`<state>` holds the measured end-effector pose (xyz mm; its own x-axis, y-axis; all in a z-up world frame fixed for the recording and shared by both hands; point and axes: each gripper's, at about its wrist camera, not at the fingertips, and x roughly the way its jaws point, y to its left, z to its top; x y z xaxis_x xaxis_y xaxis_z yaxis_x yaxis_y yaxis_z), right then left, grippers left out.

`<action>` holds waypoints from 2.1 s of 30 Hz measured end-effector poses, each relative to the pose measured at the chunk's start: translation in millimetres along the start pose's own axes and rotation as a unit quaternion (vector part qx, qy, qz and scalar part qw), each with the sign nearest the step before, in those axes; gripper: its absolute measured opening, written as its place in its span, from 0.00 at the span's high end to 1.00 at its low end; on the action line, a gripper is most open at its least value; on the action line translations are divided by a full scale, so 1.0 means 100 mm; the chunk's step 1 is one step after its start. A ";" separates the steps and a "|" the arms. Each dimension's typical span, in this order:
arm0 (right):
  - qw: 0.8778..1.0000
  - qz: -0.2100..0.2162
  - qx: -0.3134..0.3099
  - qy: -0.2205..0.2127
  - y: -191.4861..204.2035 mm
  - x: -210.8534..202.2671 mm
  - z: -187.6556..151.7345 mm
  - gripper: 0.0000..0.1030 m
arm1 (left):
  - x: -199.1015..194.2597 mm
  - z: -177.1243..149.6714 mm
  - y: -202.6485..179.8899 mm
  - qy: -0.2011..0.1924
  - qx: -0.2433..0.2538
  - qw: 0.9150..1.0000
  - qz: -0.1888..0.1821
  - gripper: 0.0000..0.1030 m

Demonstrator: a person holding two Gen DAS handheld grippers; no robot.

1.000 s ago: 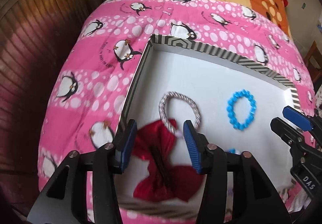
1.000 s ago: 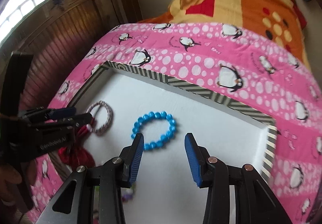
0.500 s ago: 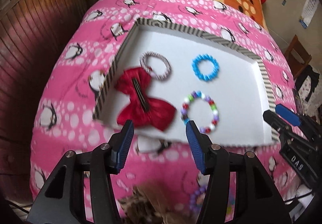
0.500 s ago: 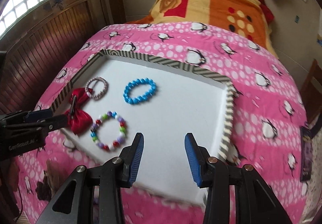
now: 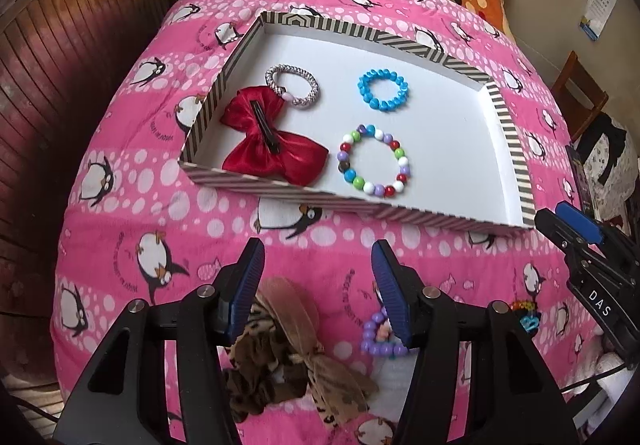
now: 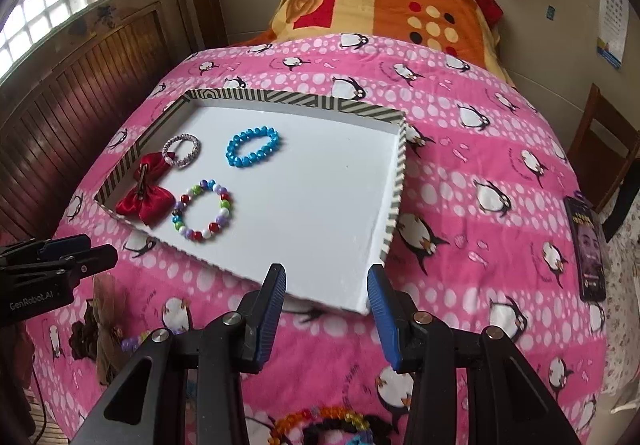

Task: Organize jewelry
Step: 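Lift both open tools out of the tray, then move the left tool to the purple bead bracelets on the white holder and close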

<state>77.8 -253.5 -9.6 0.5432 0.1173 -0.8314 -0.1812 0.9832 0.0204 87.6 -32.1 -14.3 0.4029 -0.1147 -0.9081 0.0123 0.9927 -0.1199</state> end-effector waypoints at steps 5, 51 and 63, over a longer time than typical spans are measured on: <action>1.000 -0.002 0.005 0.001 -0.02 -0.06 -0.10 0.61 | -0.05 -0.09 -0.01 0.000 0.004 1.000 0.001 0.42; 1.000 -0.009 0.000 0.025 -0.14 -0.19 -0.44 0.60 | -0.13 -0.41 -0.11 0.018 0.022 1.000 -0.001 0.42; 0.999 0.020 0.015 0.034 -0.31 -0.28 -0.57 0.60 | -0.17 -0.53 -0.02 0.056 0.003 0.995 -0.078 0.32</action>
<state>21.7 -295.5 -18.7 0.4788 0.1485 -0.8653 -0.1762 0.9818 0.0710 32.2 -34.5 -19.8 0.2911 -0.2708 -0.9176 0.0731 0.9626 -0.2609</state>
